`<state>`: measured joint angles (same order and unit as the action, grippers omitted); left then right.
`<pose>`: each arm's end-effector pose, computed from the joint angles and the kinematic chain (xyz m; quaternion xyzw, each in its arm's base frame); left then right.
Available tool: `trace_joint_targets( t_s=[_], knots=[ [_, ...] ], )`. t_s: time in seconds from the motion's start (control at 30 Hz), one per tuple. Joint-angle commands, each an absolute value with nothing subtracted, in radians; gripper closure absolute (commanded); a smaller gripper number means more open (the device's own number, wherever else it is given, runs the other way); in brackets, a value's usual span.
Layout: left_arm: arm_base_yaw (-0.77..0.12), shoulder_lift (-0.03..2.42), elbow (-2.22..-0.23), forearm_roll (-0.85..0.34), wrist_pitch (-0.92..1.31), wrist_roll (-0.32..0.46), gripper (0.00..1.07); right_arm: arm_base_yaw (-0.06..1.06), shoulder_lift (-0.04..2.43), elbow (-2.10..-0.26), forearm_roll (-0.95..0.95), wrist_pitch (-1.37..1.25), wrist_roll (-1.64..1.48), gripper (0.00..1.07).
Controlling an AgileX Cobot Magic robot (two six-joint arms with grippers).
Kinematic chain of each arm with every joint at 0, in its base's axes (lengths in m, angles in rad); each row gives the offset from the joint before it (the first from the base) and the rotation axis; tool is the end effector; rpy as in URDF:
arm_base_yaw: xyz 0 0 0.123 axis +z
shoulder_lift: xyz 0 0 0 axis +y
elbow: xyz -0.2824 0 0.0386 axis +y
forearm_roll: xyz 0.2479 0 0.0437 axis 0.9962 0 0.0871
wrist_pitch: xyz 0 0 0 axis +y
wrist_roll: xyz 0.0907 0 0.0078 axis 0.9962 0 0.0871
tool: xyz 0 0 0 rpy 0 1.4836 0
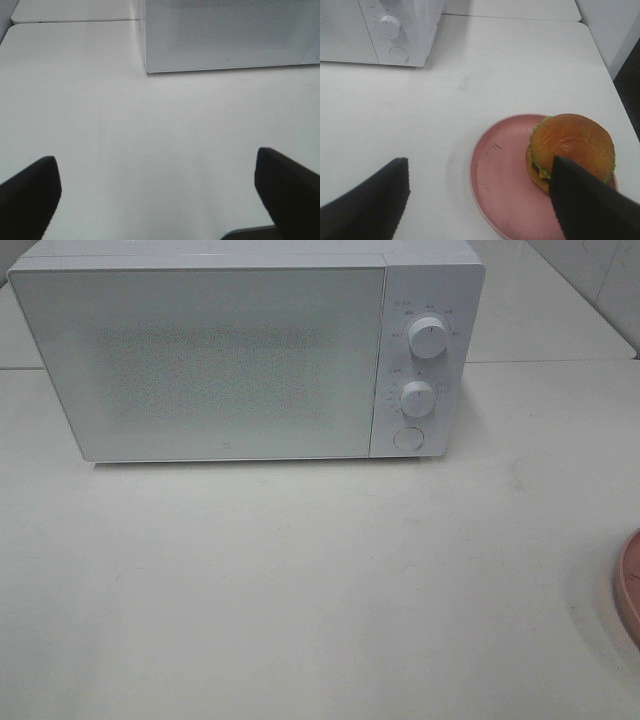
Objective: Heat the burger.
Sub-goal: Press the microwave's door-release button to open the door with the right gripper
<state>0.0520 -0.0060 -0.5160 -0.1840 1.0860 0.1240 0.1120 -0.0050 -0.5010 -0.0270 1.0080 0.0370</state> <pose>-0.0087 -0.0152 0.2806 0.0363 0.8497 -0.0458 0.5240 -0.0034 -0.0025 0.2818 -0.0312 0.8369 0.0272 0.5458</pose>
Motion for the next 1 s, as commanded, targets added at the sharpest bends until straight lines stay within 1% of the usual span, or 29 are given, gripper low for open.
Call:
trace_joint_targets(
  t_s=[0.03, 0.43, 0.6, 1.0],
  knots=[
    [0.052, -0.027, -0.516, -0.192, 1.074, 0.12, 0.09, 0.108, -0.036, -0.499, -0.031, 0.994, 0.033, 0.32],
    [0.052, -0.027, -0.516, -0.192, 1.074, 0.12, 0.09, 0.108, -0.035, -0.499, -0.031, 0.992, 0.035, 0.32],
    [0.052, -0.027, -0.516, -0.192, 1.074, 0.12, 0.09, 0.108, -0.023, -0.529, -0.031, 0.967, 0.055, 0.32],
    [0.052, -0.027, -0.516, -0.192, 1.074, 0.12, 0.09, 0.108, 0.139, -0.545, -0.033, 0.819, 0.068, 0.32]
  ],
)
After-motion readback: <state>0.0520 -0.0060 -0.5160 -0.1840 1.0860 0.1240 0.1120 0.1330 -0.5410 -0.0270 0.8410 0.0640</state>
